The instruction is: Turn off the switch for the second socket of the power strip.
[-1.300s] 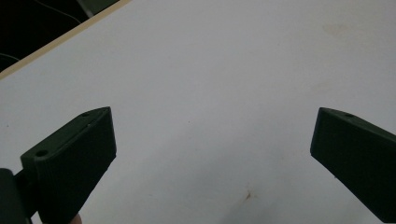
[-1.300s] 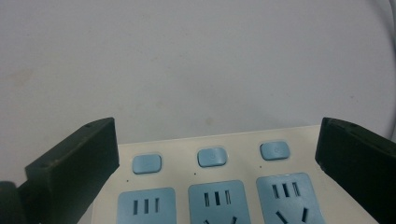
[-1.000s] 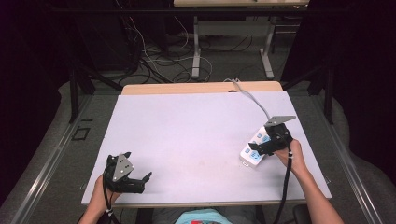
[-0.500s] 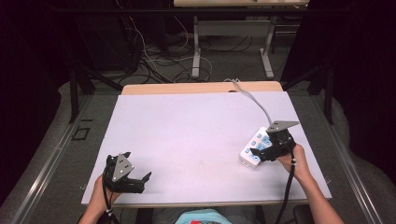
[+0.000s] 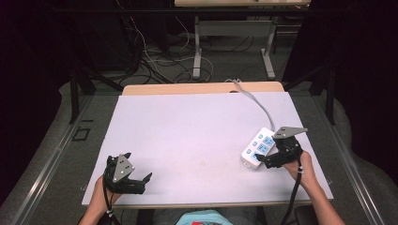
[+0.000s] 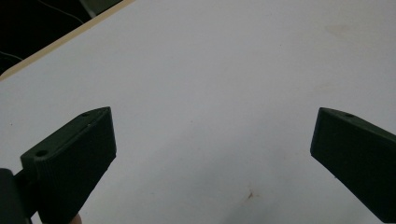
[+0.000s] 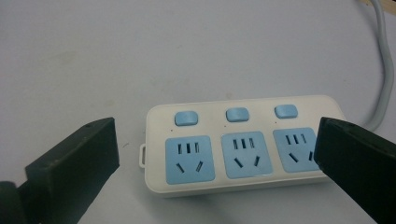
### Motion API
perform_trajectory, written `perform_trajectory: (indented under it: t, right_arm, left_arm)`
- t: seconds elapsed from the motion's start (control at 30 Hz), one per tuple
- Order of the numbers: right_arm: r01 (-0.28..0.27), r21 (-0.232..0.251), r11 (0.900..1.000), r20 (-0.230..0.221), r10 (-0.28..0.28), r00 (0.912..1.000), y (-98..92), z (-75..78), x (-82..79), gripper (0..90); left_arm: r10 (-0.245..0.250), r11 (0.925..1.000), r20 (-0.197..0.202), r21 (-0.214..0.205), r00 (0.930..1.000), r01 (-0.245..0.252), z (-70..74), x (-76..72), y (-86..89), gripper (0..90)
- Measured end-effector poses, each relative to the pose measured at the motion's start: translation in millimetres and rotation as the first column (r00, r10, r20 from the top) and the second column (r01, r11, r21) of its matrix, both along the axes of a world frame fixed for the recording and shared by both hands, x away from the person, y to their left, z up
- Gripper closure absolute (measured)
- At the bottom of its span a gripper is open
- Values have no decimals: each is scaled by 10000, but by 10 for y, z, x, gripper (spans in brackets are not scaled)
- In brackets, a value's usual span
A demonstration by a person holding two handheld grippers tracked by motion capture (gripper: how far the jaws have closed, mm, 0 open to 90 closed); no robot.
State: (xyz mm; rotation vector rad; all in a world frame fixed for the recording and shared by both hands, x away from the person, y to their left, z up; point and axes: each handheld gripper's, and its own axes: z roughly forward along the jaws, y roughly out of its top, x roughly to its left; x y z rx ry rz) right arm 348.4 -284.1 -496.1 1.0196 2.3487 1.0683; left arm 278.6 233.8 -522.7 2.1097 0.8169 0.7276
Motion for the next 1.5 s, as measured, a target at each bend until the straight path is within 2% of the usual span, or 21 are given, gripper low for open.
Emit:
perform_trajectory:
  t: [0.43,0.47,0.6,0.63,0.8,1.03,1.07,1.33,1.4,1.47,1.5]
  right_arm:
    - [257,5,9997,25,-257,9997,-90,-34,-149,0]
    - [141,-14,9999,86,-141,9999,-101,-44,-151,0]
    - [201,-65,9998,-31,-201,9998,-113,-60,-197,0]
    - [211,-103,9997,116,-210,9997,-116,-70,-204,0]
    - [246,-205,9995,73,-245,9997,-129,-89,-259,0]
    - [462,-164,9988,280,-457,9986,-167,-119,-327,0]
    - [462,-163,9988,173,-459,9988,-172,-118,-339,0]
    - [595,-116,9982,169,-593,9981,-205,-166,-393,0]
    - [531,-229,9983,81,-529,9986,-219,-167,-404,0]
    - [578,-148,9982,167,-576,9982,-218,-182,-417,0]
    - [593,-139,9981,56,-593,9982,-217,-182,-427,0]
  left_arm:
    - [-2,10000,1,-25,10000,2,-1,0,0,0]
    - [-4,10000,6,-20,10000,4,-1,0,1,0]
    - [16,10000,15,-38,10000,-16,-1,0,2,0]
    - [15,10000,13,-35,10000,-15,-1,0,2,0]
    - [17,10000,6,-33,10000,-17,-1,0,2,0]
    - [21,10000,6,-32,10000,-21,0,-1,2,0]
    - [23,10000,5,-30,10000,-23,0,-1,2,0]
    - [26,10000,0,-22,10000,-26,-1,-1,1,0]
    - [28,10000,-2,-21,10000,-28,-1,-1,1,0]
    - [44,10000,-10,8,10000,-44,1,-1,1,0]
    - [29,10000,-4,-13,10000,-29,-1,-1,1,0]
